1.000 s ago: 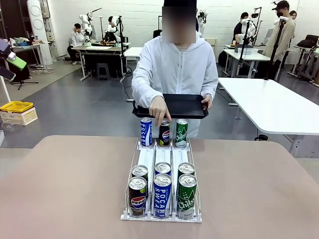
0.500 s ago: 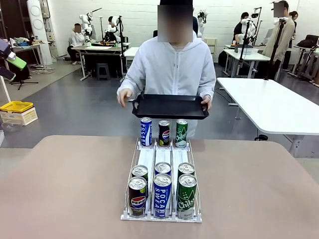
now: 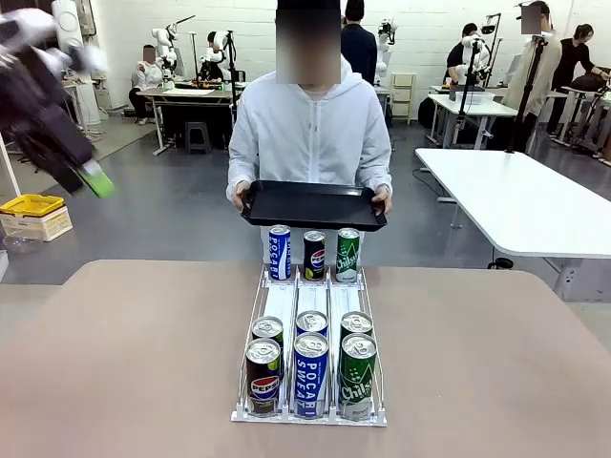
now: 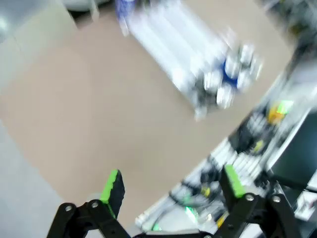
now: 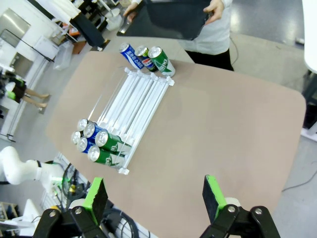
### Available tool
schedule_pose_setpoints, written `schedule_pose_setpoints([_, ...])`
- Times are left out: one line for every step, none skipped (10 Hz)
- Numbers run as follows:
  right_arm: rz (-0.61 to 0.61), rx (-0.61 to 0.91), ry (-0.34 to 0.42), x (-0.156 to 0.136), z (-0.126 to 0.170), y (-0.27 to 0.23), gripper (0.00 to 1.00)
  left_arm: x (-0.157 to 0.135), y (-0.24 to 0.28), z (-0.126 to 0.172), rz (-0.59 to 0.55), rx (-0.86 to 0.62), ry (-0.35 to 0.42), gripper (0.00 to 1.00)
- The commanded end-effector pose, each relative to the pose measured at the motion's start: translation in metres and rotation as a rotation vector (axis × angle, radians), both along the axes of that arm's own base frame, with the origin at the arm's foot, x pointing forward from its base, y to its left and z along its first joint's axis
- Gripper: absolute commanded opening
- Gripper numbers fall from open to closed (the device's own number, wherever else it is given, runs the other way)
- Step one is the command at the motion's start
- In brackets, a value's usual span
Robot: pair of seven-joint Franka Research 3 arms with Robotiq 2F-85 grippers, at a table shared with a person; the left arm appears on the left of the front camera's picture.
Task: Retrieve and hand over the desired beverage to the person.
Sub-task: Pick up a can of the same type that the person held from the Automatic Can Dispenser.
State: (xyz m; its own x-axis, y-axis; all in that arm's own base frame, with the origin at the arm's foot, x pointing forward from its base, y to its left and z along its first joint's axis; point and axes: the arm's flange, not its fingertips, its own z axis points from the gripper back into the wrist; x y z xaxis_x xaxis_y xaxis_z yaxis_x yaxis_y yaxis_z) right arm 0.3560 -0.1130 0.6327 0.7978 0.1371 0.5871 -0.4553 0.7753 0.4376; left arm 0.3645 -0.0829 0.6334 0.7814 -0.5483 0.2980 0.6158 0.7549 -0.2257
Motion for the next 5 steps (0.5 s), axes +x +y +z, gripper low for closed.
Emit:
schedule_pose_setpoints([0.02, 0.022, -0.014, 0.003, 0.001, -0.002, 1.0, -0.022, -0.075, -0.016, 0.017, 0.202, 0.098, 1.0])
schedule_pose_setpoints([0.02, 0.022, -0.014, 0.003, 0.001, -0.002, 1.0, -0.033, -0.107, -0.03, 0.112, 0.267, 0.159, 1.0])
schedule_pose_setpoints([0.02, 0.022, -0.014, 0.003, 0.001, -0.002, 1.0, -0.045, -0.136, -0.045, 0.198, 0.266, 0.243, 1.0])
schedule_pose_setpoints([0.02, 0.022, -0.014, 0.003, 0.001, -0.002, 1.0, -0.044, -0.154, -0.056, 0.317, 0.233, 0.276, 1.0])
schedule_pose_setpoints([0.02, 0.022, -0.014, 0.003, 0.001, -0.002, 1.0, -0.04, -0.167, -0.068, 0.427, 0.205, 0.245, 1.0])
